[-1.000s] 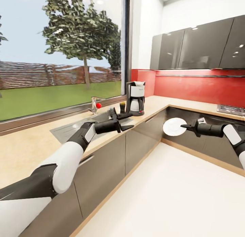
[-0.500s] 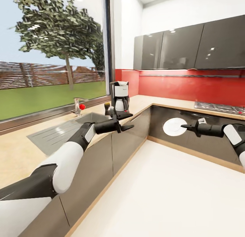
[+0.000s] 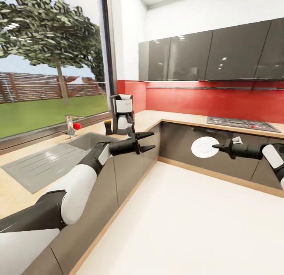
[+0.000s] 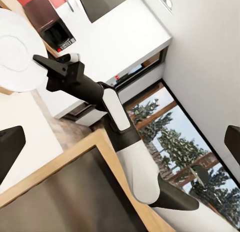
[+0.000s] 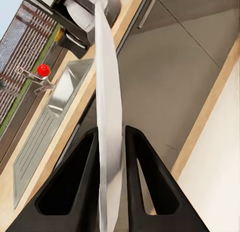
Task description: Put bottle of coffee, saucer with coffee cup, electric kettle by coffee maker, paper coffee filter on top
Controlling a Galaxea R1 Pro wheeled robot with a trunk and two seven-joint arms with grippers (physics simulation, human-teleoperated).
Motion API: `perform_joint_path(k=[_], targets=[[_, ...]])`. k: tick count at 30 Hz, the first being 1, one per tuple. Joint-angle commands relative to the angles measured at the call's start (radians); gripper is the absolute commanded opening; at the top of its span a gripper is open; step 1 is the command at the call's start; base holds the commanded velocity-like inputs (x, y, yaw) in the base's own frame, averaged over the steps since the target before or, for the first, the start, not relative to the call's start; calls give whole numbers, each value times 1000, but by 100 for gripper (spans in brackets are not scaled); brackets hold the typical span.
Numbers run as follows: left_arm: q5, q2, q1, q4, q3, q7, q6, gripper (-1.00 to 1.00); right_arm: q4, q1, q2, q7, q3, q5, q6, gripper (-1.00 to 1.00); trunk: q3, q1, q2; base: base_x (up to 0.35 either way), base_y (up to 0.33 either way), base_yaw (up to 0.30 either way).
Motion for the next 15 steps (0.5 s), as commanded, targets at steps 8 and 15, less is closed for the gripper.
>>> perform_joint_path(k=[8,15], targets=[[-1,-1,-1,172,-71,-5,-42,100,0,-1,-2,5,1,0,4,-100,-1,0,-1,17,-19,-8],[-1,-1,31,331,-82,-9,-252,100,0,-1,-33,6,0,-1,4,-100,-1,0,-1,0,0,0]])
